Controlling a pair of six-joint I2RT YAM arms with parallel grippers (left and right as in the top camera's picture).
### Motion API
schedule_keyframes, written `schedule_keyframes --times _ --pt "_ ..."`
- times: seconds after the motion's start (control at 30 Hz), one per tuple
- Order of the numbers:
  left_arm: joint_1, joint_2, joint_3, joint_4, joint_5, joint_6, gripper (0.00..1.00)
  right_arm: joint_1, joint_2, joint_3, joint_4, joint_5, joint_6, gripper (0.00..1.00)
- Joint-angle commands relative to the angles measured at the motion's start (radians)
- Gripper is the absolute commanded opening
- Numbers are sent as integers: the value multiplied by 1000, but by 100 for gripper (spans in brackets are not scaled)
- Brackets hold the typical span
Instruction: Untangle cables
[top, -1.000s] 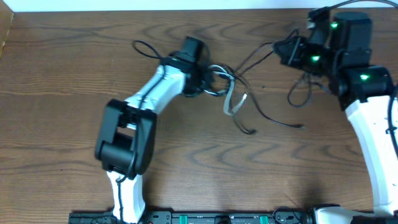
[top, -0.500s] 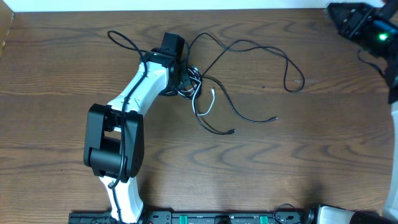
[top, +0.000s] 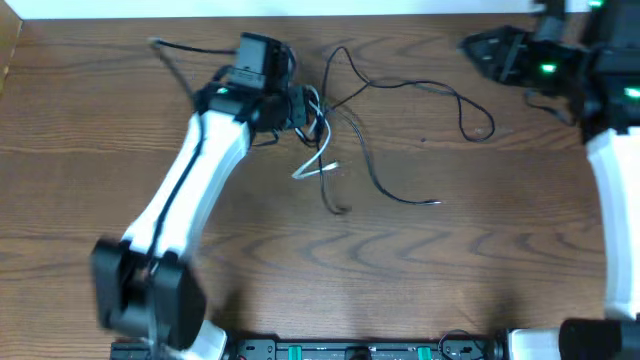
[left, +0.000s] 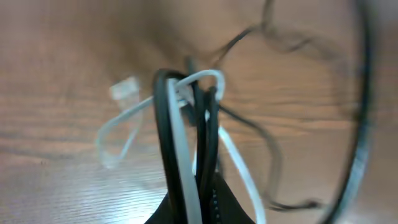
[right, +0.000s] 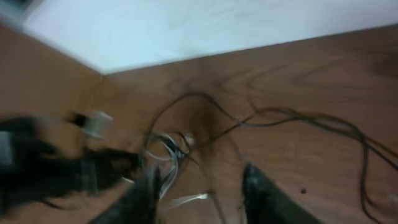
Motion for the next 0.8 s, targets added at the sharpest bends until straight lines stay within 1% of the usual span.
schedule_keyframes --times 0.0,0.13,0.2,0.4,0.53,0.6,0.77 --pt "2 -115 13 0 89 36 7 91 43 5 33 -54 -156 49" --pt "2 -174 13 0 120 26 8 180 88 5 73 -54 -184 49" --pt "2 -185 13 0 120 -14 7 219 112 5 95 -56 -183 48" --pt "4 -184 13 1 115 -96 7 306 187 5 144 -56 -103 47" --pt "4 -184 13 1 61 -173 8 333 223 5 141 -56 -62 50" --pt "4 -184 13 3 58 -201 7 343 237 5 142 -57 -43 53" --pt "4 -183 13 3 39 -272 8 374 255 5 152 -56 -6 56"
